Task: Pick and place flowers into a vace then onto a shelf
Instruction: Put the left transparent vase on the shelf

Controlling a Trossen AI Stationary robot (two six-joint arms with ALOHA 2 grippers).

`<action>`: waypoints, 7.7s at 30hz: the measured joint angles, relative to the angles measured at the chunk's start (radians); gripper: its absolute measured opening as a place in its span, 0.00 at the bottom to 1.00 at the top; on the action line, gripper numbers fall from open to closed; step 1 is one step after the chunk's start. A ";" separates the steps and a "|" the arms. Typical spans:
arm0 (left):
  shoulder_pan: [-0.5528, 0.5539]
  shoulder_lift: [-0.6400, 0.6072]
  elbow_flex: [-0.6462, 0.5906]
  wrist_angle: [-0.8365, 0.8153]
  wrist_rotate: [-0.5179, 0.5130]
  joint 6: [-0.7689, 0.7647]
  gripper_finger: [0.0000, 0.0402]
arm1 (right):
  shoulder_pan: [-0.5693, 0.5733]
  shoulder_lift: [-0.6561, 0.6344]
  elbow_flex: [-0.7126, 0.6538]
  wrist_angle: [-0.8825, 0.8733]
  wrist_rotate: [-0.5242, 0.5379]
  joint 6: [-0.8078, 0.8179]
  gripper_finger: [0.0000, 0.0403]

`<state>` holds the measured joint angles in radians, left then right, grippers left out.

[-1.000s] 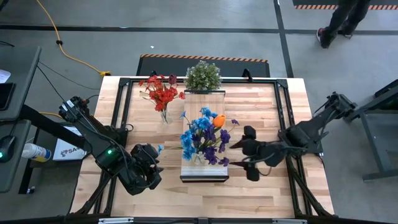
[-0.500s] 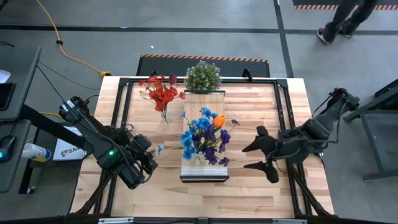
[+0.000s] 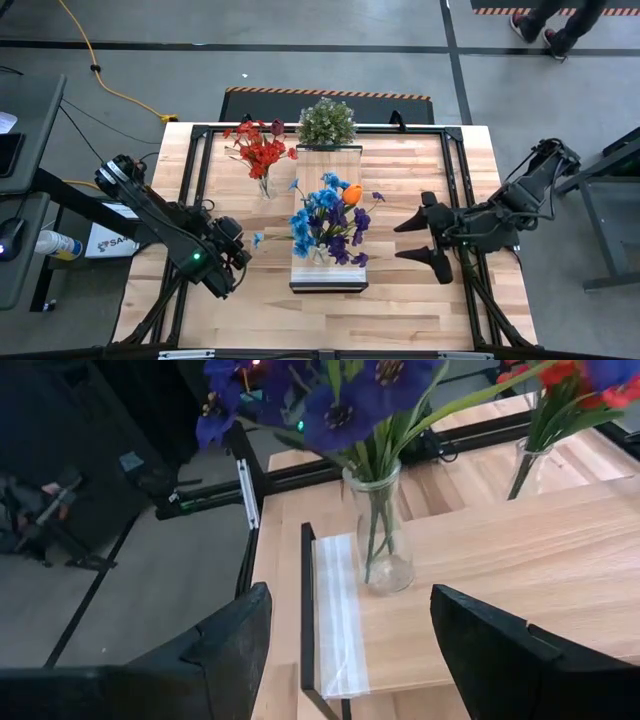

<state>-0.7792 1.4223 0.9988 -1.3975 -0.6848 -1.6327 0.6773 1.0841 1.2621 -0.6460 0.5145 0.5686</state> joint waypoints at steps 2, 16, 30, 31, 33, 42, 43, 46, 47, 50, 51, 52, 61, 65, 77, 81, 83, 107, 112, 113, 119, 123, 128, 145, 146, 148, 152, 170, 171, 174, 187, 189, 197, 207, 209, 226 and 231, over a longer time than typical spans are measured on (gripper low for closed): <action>0.000 0.000 -0.036 0.036 -0.002 -0.001 0.54 | 0.000 -0.003 0.000 0.000 0.010 0.000 0.65; 0.001 0.000 -0.112 0.047 -0.152 -0.131 0.54 | 0.000 -0.005 0.000 0.030 0.113 -0.027 0.65; 0.001 0.000 -0.113 0.037 -0.218 -0.099 0.75 | -0.017 -0.005 0.000 0.030 0.142 -0.027 0.65; 0.001 0.000 -0.113 0.038 -0.218 -0.099 0.79 | -0.019 -0.005 0.000 0.030 0.142 -0.027 0.65; 0.001 0.000 -0.113 0.038 -0.220 -0.101 0.85 | -0.023 -0.005 0.000 0.030 0.142 -0.032 0.65; 0.001 0.000 -0.113 0.141 -0.225 -0.102 0.97 | -0.023 -0.005 0.000 0.029 0.141 -0.045 0.65; 0.001 0.000 -0.112 0.151 -0.226 -0.102 0.95 | -0.023 -0.005 0.000 0.029 0.141 -0.045 0.65; 0.005 0.017 -0.112 0.140 -0.248 -0.102 0.92 | -0.023 -0.005 0.000 0.029 0.141 -0.051 0.65; 0.012 0.025 -0.115 0.135 -0.260 -0.102 0.91 | -0.023 -0.005 0.000 0.029 0.141 -0.053 0.65; 0.041 0.034 -0.149 0.143 -0.293 -0.111 0.90 | -0.023 -0.005 0.000 0.028 0.141 -0.056 0.65; 0.054 0.034 -0.166 0.151 -0.312 -0.129 0.90 | -0.023 -0.005 0.000 0.026 0.140 -0.056 0.65; 0.069 0.034 -0.184 0.158 -0.334 -0.154 0.90 | -0.023 -0.005 0.000 0.025 0.138 -0.055 0.65; 0.259 0.035 -0.339 0.310 -0.477 -0.294 0.90 | -0.023 -0.005 0.000 0.029 0.131 -0.049 0.65; 0.333 0.035 -0.364 0.368 -0.504 -0.295 0.90 | -0.023 -0.005 0.000 0.029 0.133 -0.039 0.65; 0.352 0.035 -0.363 0.707 -0.374 -0.032 0.90 | -0.023 -0.005 0.000 0.029 0.167 0.012 0.65; 0.308 0.030 -0.363 0.781 -0.392 0.079 0.90 | -0.024 -0.005 0.000 0.029 0.176 0.011 0.65; 0.299 0.018 -0.363 0.772 -0.407 0.082 0.90 | -0.030 -0.005 0.000 0.029 0.185 0.010 0.65; 0.430 -0.017 -0.366 0.699 -0.525 0.126 0.90 | -0.063 -0.005 0.000 0.015 0.175 -0.008 0.65; 0.460 -0.017 -0.387 0.774 -0.518 0.157 0.90 | -0.063 -0.005 0.000 0.015 0.200 -0.025 0.65; 0.461 -0.017 -0.393 0.807 -0.512 0.184 0.90 | -0.063 -0.005 0.000 0.015 0.209 -0.026 0.65; 0.490 -0.017 -0.414 0.932 -0.508 0.327 0.90 | -0.063 -0.004 0.000 0.015 0.214 -0.023 0.65; 0.526 -0.017 -0.414 0.956 -0.503 0.382 0.90 | -0.063 -0.004 0.000 0.015 0.215 -0.009 0.65; 0.562 -0.017 -0.414 0.958 -0.503 0.396 0.90 | -0.063 -0.004 0.000 0.015 0.213 0.007 0.65; 0.577 -0.016 -0.467 1.065 -0.518 0.457 0.90 | -0.062 -0.004 0.000 0.015 0.212 0.008 0.65; 0.577 -0.016 -0.467 1.067 -0.528 0.458 0.90 | -0.063 -0.004 0.000 0.015 0.212 0.008 0.65; 0.578 -0.016 -0.467 1.077 -0.537 0.458 0.90 | -0.062 -0.004 0.000 0.015 0.212 0.008 0.65; 0.611 -0.016 -0.467 1.101 -0.547 0.461 0.90 | -0.062 -0.004 0.000 0.015 0.212 0.008 0.65; 0.688 -0.016 -0.466 1.206 -0.524 0.618 0.90 | -0.063 -0.004 0.000 0.025 0.182 0.018 0.65; 0.688 -0.016 -0.466 1.206 -0.525 0.618 0.90 | -0.062 -0.004 0.000 0.025 0.181 0.018 0.65; 0.688 -0.016 -0.466 1.204 -0.534 0.618 0.90 | -0.062 -0.004 0.000 0.025 0.167 0.017 0.65; 0.688 -0.007 -0.466 1.188 -0.537 0.616 0.90 | -0.063 -0.004 0.000 0.026 0.161 0.017 0.65; 0.688 0.004 -0.466 1.189 -0.540 0.607 0.90 | -0.062 -0.004 0.000 0.026 0.161 0.017 0.65; 0.688 0.053 -0.466 1.193 -0.596 0.516 0.90 | -0.062 -0.004 0.000 0.026 0.161 0.018 0.65; 0.688 0.055 -0.466 1.192 -0.644 0.511 0.90 | -0.062 -0.004 0.000 0.026 0.162 0.019 0.65; 0.688 0.055 -0.466 1.192 -0.644 0.511 0.90 | -0.063 -0.004 0.000 0.026 0.162 0.018 0.65; 0.688 0.055 -0.466 1.189 -0.607 0.503 0.90 | -0.063 -0.004 0.000 0.026 0.137 0.019 0.65; 0.688 0.055 -0.466 1.189 -0.606 0.502 0.90 | -0.062 -0.004 0.000 0.029 0.130 0.019 0.65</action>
<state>-0.0910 1.4776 0.5327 -0.2085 -1.2911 -1.1305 0.6149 1.0798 1.2625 -0.6168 0.6445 0.5873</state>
